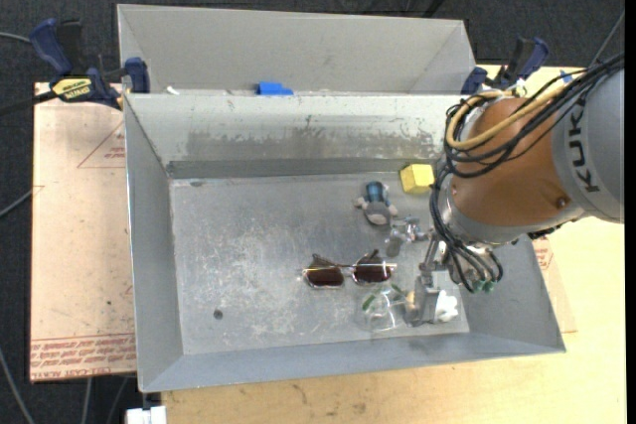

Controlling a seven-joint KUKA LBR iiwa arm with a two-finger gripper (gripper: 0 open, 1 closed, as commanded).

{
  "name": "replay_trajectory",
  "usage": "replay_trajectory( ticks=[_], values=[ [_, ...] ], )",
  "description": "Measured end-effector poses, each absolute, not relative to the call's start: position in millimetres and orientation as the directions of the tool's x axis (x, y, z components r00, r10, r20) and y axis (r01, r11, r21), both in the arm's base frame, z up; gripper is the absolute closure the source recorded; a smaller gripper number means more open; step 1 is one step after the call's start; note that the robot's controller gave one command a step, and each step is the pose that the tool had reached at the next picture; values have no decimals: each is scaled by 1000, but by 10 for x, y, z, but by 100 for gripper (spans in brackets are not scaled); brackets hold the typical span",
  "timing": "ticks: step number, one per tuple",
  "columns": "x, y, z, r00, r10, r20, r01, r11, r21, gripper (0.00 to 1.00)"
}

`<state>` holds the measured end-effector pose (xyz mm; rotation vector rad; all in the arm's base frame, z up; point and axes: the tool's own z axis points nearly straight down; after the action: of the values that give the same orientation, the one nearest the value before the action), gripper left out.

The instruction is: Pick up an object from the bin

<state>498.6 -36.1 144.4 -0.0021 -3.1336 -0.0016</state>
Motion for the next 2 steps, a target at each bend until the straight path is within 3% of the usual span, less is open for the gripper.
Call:
replay_trajectory(
  ticks=[1, 2],
  values=[
    [5004, -360, 1485, -1000, 0, 0, 0, 1000, 1, 0],
    [5054, -69, 1158, -997, -71, -4, -71, 997, -1, 0]
  ],
)
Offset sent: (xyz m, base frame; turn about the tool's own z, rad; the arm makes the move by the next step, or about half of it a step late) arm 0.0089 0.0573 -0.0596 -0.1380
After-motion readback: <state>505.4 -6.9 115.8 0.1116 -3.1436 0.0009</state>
